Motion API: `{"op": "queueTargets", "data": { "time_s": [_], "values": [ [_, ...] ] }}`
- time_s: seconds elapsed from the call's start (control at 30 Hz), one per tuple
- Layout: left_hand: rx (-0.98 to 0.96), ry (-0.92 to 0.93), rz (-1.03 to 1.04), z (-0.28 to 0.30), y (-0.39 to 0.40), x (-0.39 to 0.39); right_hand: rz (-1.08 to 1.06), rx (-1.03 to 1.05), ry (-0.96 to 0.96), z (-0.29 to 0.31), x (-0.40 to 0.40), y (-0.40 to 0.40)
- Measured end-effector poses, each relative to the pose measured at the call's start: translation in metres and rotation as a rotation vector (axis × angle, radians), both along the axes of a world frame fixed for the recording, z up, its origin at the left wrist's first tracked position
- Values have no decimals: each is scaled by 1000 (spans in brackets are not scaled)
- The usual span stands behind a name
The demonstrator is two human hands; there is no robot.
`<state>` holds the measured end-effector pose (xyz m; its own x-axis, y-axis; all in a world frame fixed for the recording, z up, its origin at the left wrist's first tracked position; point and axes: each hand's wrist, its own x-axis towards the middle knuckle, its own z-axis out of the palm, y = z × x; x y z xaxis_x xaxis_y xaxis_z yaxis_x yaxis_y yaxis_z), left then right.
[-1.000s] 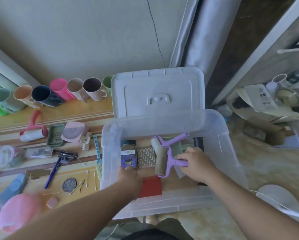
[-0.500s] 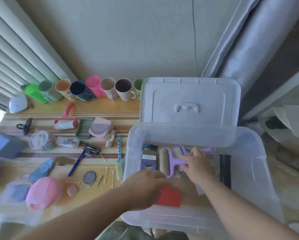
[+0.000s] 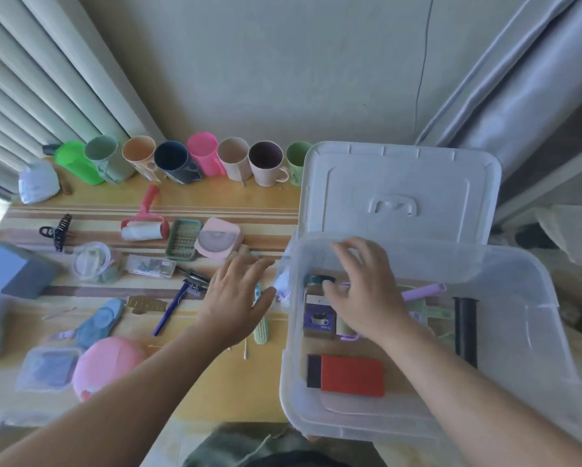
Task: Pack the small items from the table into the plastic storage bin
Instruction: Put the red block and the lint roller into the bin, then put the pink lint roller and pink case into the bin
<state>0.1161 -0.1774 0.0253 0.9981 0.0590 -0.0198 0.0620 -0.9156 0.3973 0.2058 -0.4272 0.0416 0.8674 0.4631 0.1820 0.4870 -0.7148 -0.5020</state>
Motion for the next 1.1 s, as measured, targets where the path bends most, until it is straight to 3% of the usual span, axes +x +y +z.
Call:
{"op": "queueTargets", "data": {
  "time_s": [0.17, 0.33, 0.47, 0.73, 0.9, 1.1],
  "values": [
    [74, 231, 117, -23, 79, -5, 123, 25, -80, 25, -12, 101],
    [139, 404, 225, -45, 173, -14, 192, -181, 130, -14, -3, 191],
    [176, 443, 277, -53, 243, -9, 203, -409, 233, -53, 26, 241],
    [229, 415, 287, -63, 321, 3, 91, -615, 430, -101, 59, 308],
    [216, 461, 282, -73, 339, 1, 56, -568, 440, -114, 56, 315],
    [196, 445, 220, -77, 350, 41, 77, -453, 368, -79, 53, 312]
  ]
}}
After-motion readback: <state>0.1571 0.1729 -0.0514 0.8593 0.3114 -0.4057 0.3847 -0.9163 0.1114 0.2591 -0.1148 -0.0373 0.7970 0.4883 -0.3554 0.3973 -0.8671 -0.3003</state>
